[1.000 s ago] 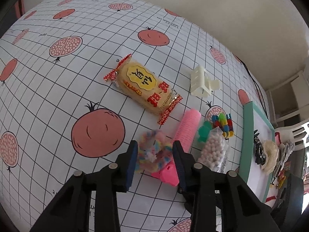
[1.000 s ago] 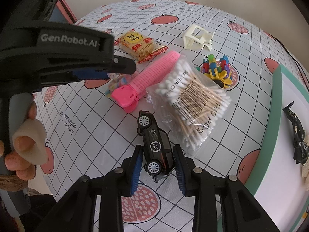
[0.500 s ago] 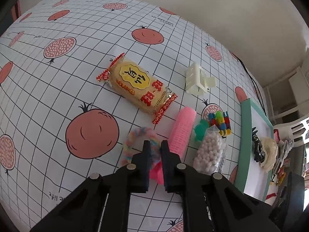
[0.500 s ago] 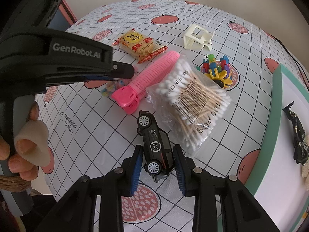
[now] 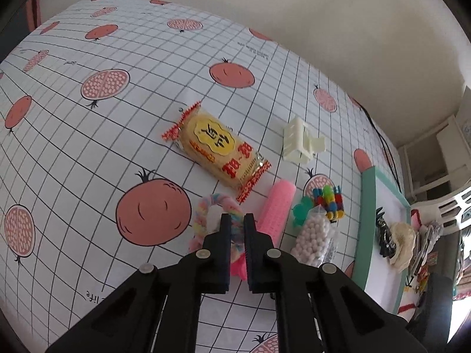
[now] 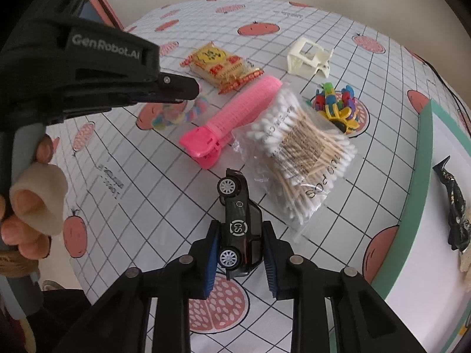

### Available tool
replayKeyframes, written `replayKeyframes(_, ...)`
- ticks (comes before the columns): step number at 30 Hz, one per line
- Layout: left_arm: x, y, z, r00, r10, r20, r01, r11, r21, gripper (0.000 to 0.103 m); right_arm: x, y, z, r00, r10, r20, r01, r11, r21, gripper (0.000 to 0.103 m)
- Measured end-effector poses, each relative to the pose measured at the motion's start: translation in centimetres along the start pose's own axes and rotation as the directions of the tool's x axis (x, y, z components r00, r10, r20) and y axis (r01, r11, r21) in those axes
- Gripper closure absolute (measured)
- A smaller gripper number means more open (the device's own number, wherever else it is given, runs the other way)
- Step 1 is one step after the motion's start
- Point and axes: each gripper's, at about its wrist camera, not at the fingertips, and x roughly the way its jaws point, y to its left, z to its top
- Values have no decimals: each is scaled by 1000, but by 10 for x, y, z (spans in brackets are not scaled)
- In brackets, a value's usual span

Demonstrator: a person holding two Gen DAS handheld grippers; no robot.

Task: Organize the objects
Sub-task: 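Carry the black car and rainbow hair tie with both grippers over the tray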

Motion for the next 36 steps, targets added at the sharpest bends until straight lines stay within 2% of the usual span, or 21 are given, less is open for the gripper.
replayKeyframes(5, -16, 0, 2, 998, -11, 57, 11, 1000, -10, 95, -28, -19, 3, 995, 26, 97, -32, 998, 54, 74)
replayKeyframes(7, -26, -5, 3, 995, -9, 100, 9, 1000, 3, 95, -73, -60, 2, 988, 19, 154, -33, 996, 86, 74)
replayKeyframes(8, -30, -8, 4, 993, -11, 121, 9, 1000, 14, 95, -74, -63, 8, 982, 7, 188, -28, 994, 107, 74)
replayKeyframes(9, -34, -11, 4, 990, -14, 139, 11, 1000, 26, 95, -71, -67, 26, 975, -3, 222, -27, 990, 135, 74)
replayKeyframes(14, -58, -36, 0, 969, -73, 236, 45, 992, 122, 95, -99, -98, 27, 925, -95, 367, -11, 961, 277, 74)
replayKeyframes(17, -69, -57, -5, 955, -133, 266, 85, 979, 184, 95, -114, -121, 22, 898, -165, 407, 11, 935, 355, 74)
replayKeyframes(22, -76, -97, -20, 937, -241, 253, 166, 944, 284, 95, -129, -156, 4, 877, -278, 391, 67, 879, 473, 74)
replayKeyframes(27, -73, -143, -40, 927, -313, 208, 220, 901, 373, 95, -127, -177, -10, 853, -374, 364, 135, 832, 539, 74)
replayKeyframes(31, -67, -175, -57, 921, -357, 156, 264, 866, 424, 95, -144, -195, -25, 829, -441, 343, 175, 787, 591, 74)
replayKeyframes(34, -57, -195, -71, 925, -365, 111, 278, 844, 459, 95, -141, -208, -33, 842, -445, 306, 172, 758, 629, 74)
replayKeyframes(36, -49, -206, -79, 931, -355, 85, 275, 835, 476, 95, -133, -212, -35, 853, -450, 265, 199, 748, 633, 74)
